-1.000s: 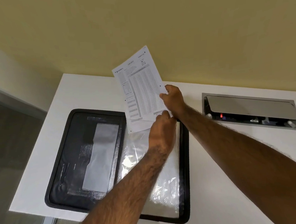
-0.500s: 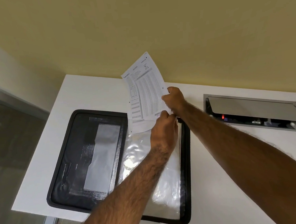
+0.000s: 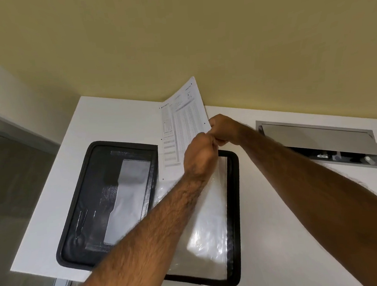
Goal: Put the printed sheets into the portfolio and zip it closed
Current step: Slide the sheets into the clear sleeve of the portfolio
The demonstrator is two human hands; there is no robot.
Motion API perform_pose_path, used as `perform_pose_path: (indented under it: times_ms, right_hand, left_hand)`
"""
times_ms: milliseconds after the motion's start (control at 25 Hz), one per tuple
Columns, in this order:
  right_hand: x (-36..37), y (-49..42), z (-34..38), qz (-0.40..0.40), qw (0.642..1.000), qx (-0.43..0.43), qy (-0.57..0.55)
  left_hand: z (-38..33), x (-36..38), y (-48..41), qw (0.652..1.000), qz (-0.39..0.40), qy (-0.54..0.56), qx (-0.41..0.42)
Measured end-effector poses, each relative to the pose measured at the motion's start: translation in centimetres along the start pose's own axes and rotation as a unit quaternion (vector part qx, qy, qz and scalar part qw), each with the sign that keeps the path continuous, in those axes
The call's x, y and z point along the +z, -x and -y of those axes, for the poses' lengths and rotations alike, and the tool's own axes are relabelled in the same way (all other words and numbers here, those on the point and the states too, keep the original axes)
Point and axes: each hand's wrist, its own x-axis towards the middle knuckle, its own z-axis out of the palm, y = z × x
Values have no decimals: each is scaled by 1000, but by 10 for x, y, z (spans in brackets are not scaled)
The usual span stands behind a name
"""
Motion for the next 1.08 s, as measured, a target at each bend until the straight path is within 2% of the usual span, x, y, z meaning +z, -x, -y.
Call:
perform_pose_path:
  times_ms: [160, 280, 440, 520, 600, 800, 960, 1080]
  right_hand:
    - [0, 0, -20, 32, 994, 103, -1]
    - [-2, 0, -28, 83, 987, 134, -28]
    - [2, -13, -24, 6, 981, 103, -164]
    - [3, -22, -20, -50, 982, 76, -168]
    - [0, -26, -20, -67, 988, 58, -130]
    - [-7, -4, -37, 38, 995, 81, -47]
    - [-12, 7, -53, 101, 983, 120, -94]
    - [-13, 4, -47, 73, 983, 86, -142]
  left_hand:
    - [-2, 7, 8, 1000, -6, 4, 30]
    - [-5, 14, 19, 999, -12, 10, 51]
    - [-1, 21, 19, 997, -9, -9, 77]
    - [-1, 20, 18, 997, -6, -20, 75]
    - [0, 21, 16, 997, -14, -30, 75]
    - [4, 24, 4, 996, -15, -39, 73]
    - [3, 31, 7, 996, 10, -34, 88]
    - [10, 35, 3, 997, 47, -7, 58]
